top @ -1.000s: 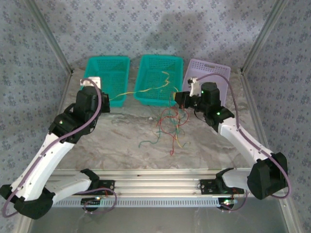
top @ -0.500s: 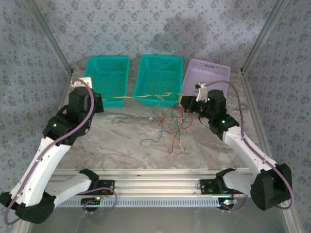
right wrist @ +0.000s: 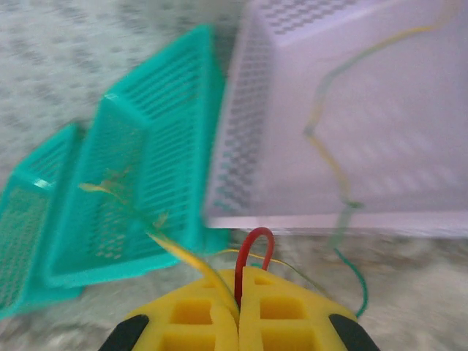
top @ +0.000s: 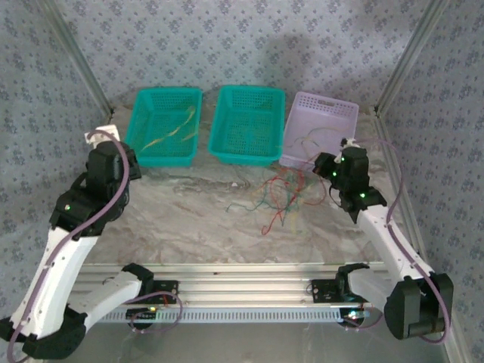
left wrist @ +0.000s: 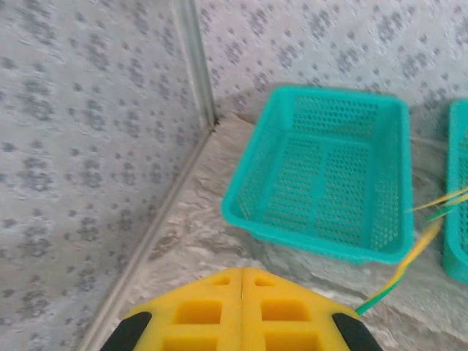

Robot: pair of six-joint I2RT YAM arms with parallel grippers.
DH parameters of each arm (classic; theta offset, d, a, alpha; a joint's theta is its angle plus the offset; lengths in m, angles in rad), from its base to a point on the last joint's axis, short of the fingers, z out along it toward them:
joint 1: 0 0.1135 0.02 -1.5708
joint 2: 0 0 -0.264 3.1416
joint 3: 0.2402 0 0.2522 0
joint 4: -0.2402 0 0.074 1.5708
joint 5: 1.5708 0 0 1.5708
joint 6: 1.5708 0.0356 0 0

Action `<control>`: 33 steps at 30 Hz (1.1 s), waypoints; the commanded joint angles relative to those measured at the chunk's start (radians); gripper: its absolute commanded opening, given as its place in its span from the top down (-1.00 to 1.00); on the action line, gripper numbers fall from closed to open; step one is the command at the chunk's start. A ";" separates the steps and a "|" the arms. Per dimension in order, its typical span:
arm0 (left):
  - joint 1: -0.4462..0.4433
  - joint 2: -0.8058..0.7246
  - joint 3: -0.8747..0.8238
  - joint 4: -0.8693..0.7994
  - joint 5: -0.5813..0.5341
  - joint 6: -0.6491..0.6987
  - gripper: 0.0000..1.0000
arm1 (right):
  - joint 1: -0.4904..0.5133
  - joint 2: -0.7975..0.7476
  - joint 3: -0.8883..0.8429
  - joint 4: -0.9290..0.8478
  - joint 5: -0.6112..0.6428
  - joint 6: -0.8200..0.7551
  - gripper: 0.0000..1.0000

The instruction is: Untangle the cables

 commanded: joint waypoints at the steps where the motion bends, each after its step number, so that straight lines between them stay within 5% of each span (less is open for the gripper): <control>1: 0.004 -0.021 0.034 -0.035 -0.070 0.030 1.00 | -0.007 -0.024 -0.010 -0.027 0.051 0.039 1.00; 5: 0.004 -0.006 0.039 -0.033 -0.020 0.007 1.00 | 0.047 -0.015 -0.014 0.069 -0.096 -0.030 1.00; 14: 0.004 0.054 0.103 0.024 0.087 -0.010 1.00 | 0.299 0.040 -0.012 0.113 -0.197 -0.185 1.00; 27: 0.003 0.104 0.120 0.093 0.209 -0.045 1.00 | 0.453 0.342 0.159 -0.017 -0.111 -0.252 0.93; 33: 0.000 0.122 0.109 0.110 0.282 -0.063 1.00 | 0.470 0.409 0.247 -0.104 -0.118 -0.302 0.21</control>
